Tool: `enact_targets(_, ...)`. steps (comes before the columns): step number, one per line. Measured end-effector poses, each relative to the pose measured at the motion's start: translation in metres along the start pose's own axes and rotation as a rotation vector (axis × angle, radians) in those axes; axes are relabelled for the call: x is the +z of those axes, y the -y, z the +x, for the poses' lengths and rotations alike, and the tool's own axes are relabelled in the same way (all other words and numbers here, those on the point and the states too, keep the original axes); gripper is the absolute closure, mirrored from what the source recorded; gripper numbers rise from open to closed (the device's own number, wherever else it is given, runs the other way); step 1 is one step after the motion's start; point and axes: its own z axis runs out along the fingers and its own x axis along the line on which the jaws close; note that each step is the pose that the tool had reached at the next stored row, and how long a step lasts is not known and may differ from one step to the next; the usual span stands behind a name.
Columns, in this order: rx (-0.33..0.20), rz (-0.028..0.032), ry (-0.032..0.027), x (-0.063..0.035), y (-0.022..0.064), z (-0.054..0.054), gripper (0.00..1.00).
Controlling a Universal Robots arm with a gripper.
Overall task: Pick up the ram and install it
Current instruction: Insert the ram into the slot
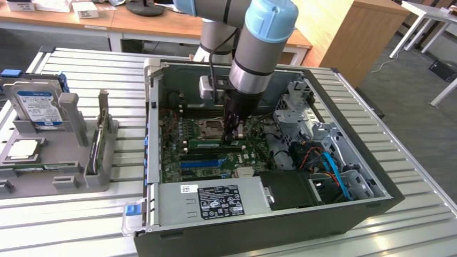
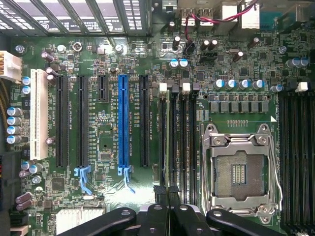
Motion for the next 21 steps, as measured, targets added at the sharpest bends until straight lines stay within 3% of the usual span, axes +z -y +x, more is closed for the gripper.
enact_targets(21, -0.02, -0.0005, -0.0009, -0.0014, -0.0001, 0.0, 0.88)
